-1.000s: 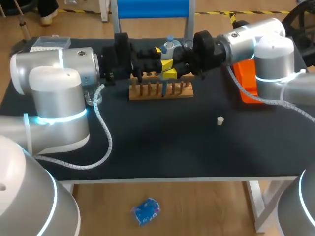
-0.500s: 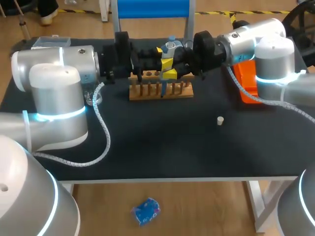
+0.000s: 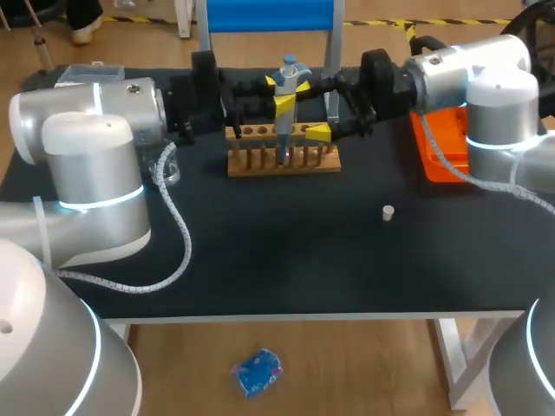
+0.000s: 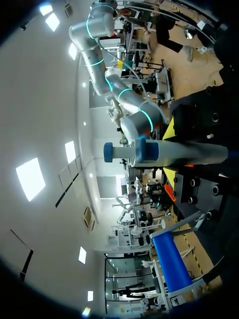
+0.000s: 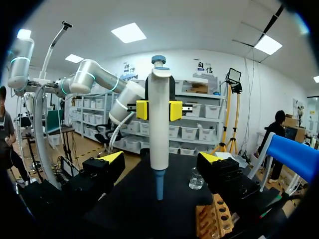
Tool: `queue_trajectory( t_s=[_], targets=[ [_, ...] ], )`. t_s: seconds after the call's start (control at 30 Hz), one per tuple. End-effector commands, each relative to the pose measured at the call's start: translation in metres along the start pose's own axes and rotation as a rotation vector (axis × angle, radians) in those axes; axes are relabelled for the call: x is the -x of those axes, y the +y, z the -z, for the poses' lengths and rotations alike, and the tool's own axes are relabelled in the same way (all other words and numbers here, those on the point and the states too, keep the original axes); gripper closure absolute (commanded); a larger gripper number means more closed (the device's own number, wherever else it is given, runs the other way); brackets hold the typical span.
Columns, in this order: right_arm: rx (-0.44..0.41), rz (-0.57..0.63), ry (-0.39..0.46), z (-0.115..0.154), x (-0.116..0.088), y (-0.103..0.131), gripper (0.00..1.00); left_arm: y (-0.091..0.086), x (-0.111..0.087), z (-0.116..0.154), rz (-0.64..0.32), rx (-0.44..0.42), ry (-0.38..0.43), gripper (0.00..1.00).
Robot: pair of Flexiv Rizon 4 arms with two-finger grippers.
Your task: Invert the test tube, pick up the pipette, mount the tip to pipette, aspirate from beaker and dispense into the tube, eject the tip, return the pipette, and cap with the stopper.
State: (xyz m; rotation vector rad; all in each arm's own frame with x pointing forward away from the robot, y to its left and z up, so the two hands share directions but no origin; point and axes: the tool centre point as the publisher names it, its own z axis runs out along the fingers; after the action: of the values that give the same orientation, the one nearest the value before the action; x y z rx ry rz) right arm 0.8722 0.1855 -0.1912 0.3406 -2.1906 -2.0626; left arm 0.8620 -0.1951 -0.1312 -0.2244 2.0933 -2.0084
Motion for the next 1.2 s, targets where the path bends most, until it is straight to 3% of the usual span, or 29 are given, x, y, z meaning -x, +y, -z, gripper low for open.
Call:
queue_trajectory(
  t_s=[0.03,0.33,0.6,1.2],
  targets=[
    [-0.018,0.002,-0.168,0.016,-0.019,0.011,0.0,-0.004,0.004,0.008,0.003,-0.005,-0.06,1.0],
    [-0.056,-0.033,-0.378,0.046,-0.008,0.022,0.0,-0.009,0.044,0.016,0.044,0.052,-0.231,1.0],
    [-0.101,-0.113,-0.527,0.07,0.019,0.035,0.0,-0.012,0.087,0.022,0.119,0.084,-0.439,1.0],
    [-0.096,-0.126,-0.55,0.07,0.024,0.035,0.0,-0.012,0.087,0.022,0.119,0.084,-0.439,1.0]
  ],
)
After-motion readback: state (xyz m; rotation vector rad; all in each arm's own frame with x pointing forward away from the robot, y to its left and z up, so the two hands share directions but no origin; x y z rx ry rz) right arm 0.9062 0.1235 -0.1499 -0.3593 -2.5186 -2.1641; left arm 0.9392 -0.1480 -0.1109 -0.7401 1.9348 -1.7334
